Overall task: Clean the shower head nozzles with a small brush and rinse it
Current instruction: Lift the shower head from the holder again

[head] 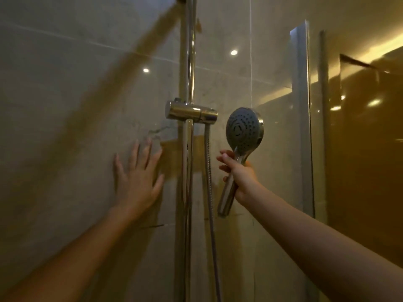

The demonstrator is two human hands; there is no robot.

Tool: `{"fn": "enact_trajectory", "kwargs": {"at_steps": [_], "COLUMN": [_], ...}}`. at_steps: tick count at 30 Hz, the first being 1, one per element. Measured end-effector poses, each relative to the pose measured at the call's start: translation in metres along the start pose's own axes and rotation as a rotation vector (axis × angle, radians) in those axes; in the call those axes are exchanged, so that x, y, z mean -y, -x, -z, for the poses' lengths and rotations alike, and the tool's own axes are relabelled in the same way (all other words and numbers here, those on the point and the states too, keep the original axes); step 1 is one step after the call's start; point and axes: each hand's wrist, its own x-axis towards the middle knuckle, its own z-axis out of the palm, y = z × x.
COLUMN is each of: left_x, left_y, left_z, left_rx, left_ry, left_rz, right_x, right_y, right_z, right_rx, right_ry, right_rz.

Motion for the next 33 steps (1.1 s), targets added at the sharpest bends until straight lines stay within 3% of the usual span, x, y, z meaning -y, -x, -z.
{"fn": "enact_trajectory", "kwargs": {"at_steps": [4,11,16,29,33], "left_x": [0.007,0.009,0.009,0.004,0.003], "left_y": [-0.003,-0.001,0.001,0.0,0.001], "left_z": [-0.021,-0.021,-0.019,-0.014,-0.012], "left_rx": [-0.106,-0.121,-0.134,-0.133,-0.104], "left_ry": [-0.12,-0.181,-0.165,-0.171,-0.172], "left_rz": [-0.064,-0.082,-0.097,-0.083,-0.075], "right_x": [0.011,0.011,0.017,0.087,0.082], "right_y": [-0.031,-0.044,-0.05,-0.072,-0.057], "right_z": [-0.022,-0.025,-0.031,-0.007,0.012], "right_rx": [0.13,0.353,0.335,0.262,0.231], "right_ry": [-0.242,-0.388,-0.485,-0.34,-0.315], "right_rz": [-0.084,-0.113,-0.144,0.094,0.043]}}
